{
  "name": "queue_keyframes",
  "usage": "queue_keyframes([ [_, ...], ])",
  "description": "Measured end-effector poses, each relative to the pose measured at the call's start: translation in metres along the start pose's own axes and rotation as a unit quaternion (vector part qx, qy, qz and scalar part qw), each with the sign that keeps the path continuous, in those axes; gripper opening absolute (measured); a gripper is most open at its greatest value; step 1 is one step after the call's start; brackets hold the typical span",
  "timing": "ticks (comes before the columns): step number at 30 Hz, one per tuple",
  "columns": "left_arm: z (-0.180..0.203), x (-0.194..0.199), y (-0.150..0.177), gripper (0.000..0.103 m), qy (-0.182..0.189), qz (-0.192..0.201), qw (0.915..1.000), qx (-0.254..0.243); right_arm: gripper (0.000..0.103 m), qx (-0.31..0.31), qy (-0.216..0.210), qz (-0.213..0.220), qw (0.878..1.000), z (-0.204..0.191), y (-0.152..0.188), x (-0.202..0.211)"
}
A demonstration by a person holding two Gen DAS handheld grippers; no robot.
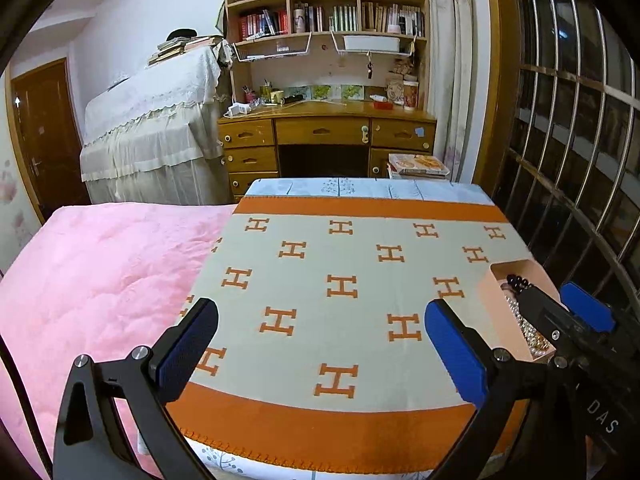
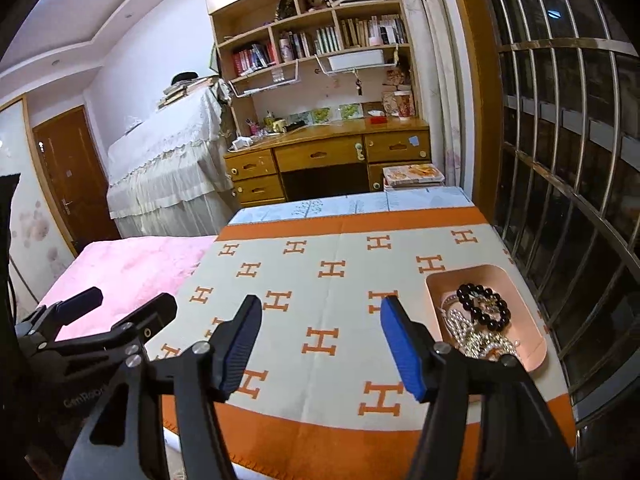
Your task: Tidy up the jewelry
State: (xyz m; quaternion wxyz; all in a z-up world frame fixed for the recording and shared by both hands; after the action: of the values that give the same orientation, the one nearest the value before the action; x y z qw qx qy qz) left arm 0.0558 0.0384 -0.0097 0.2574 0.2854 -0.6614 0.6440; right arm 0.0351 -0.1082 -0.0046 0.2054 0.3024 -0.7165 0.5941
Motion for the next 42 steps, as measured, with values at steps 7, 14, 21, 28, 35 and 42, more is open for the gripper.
queue_keyframes([
  [7, 0.008, -0.015, 0.006, 0.102, 0.005, -0.028, 0.9996, -0.008, 0.062, -0.010, 0.017, -0.014, 1.000, 0.010, 0.007, -0.009],
  [14, 0.013, -0.018, 0.005, 0.102, 0.014, -0.030, 0.9994, -0.008, 0.062, -0.018, 0.018, -0.014, 1.000, 0.015, 0.006, -0.010],
  [21, 0.015, -0.021, 0.003, 0.102, 0.017, -0.037, 0.9992, -0.006, 0.062, -0.019, 0.018, -0.015, 1.000, 0.017, 0.006, -0.011],
  [28, 0.014, -0.024, 0.002, 0.102, 0.019, -0.039, 0.9990, -0.004, 0.062, -0.020, 0.016, -0.014, 1.000, 0.016, 0.006, -0.013],
  [35, 0.014, -0.026, 0.003, 0.102, 0.020, -0.042, 0.9989, -0.004, 0.062, -0.021, 0.016, -0.017, 1.000, 0.016, 0.006, -0.013],
  [42, 0.015, -0.031, 0.004, 0.102, 0.022, -0.046, 0.9987, -0.002, 0.062, -0.020, 0.014, -0.018, 1.000, 0.012, 0.008, -0.014],
])
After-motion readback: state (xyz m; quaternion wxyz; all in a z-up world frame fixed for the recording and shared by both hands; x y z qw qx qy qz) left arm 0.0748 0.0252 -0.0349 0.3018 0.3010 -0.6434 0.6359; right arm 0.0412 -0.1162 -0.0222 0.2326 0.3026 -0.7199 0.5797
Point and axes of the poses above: each gripper's, at about its wrist camera, not at the fingertips, and x roughly against the way its jaws point, z to its right, y to its underside, the point moved 10 cm from there along -x, roughly the way its jaws point, and after that the axes turned 6 degrees about -z, right-handed, at the moved point
